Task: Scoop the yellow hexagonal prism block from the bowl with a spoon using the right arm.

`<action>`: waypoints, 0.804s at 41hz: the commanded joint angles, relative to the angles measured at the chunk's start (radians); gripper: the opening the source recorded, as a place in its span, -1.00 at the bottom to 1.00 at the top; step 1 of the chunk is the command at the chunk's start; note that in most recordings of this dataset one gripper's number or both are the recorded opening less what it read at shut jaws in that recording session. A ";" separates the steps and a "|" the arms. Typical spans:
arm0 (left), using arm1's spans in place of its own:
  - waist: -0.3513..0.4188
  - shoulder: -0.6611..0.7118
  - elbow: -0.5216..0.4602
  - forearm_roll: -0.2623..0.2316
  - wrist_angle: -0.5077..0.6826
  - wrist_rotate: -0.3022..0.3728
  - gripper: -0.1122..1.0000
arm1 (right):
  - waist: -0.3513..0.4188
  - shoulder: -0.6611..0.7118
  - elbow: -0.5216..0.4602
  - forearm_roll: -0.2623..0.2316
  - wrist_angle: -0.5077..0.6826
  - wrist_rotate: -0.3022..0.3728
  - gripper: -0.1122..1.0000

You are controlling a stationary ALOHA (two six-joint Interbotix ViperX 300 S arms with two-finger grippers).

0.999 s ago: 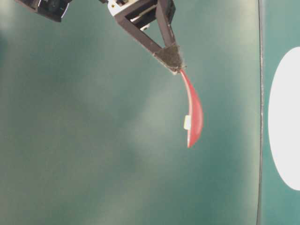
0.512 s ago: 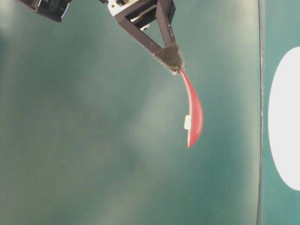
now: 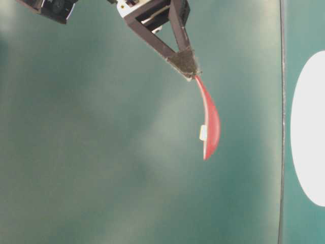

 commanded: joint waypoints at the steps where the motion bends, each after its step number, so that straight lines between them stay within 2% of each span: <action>1: 0.002 0.009 -0.025 0.003 -0.003 0.002 -0.80 | 0.000 -0.014 -0.026 -0.003 -0.003 0.005 -0.36; 13: 0.002 0.009 -0.014 0.003 0.074 -0.005 -0.80 | -0.002 -0.014 -0.026 -0.002 -0.002 0.006 -0.36; 33: 0.002 0.009 -0.017 0.003 0.055 0.002 -0.80 | 0.000 -0.014 -0.026 0.002 0.048 0.009 -0.36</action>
